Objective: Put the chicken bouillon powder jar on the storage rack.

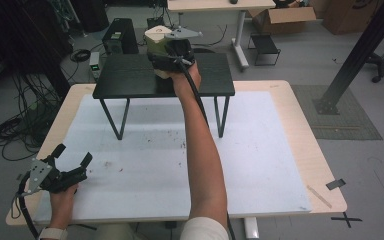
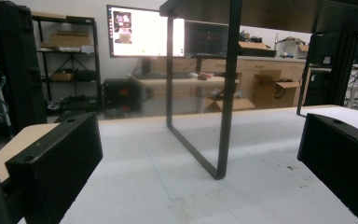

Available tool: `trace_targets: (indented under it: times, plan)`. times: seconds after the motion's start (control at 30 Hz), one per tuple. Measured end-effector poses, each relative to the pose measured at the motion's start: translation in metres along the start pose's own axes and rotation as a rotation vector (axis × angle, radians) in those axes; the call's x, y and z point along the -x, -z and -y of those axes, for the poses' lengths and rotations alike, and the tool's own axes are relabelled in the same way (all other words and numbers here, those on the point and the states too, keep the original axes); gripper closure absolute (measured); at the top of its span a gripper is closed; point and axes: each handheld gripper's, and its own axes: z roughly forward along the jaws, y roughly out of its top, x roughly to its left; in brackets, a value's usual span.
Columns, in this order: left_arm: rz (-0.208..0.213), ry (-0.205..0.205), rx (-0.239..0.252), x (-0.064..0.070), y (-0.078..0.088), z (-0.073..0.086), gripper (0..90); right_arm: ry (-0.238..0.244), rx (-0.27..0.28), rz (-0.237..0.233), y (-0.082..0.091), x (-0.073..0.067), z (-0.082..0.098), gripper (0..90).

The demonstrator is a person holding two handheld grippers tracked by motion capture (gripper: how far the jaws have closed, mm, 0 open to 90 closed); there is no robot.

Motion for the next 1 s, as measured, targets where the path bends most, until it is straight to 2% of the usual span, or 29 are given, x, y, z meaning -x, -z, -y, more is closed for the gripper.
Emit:
trace_targets:
  times: [0.17,0.37,0.53,0.7,1.0]
  plan:
    - [-0.001,0.0,0.0,0.0,0.0,0.0,0.3,-0.025,-0.036,-0.02,-0.005,0.004,-0.001,28.9]
    - [0.0,-0.002,-0.002,0.0,0.0,0.0,0.2,-0.023,-0.09,-0.036,-0.012,0.007,-0.003,28.9]
    - [0.0,0.0,-0.001,0.0,0.0,0.0,0.3,-0.038,-0.097,-0.06,-0.013,0.01,-0.004,28.9]
    - [0.0,0.001,-0.001,0.0,0.0,0.0,0.2,-0.017,-0.12,-0.087,-0.011,0.01,-0.003,28.9]
    - [-0.001,0.002,0.0,0.0,0.0,0.0,0.2,-0.019,-0.12,-0.092,-0.011,0.01,-0.003,28.6]
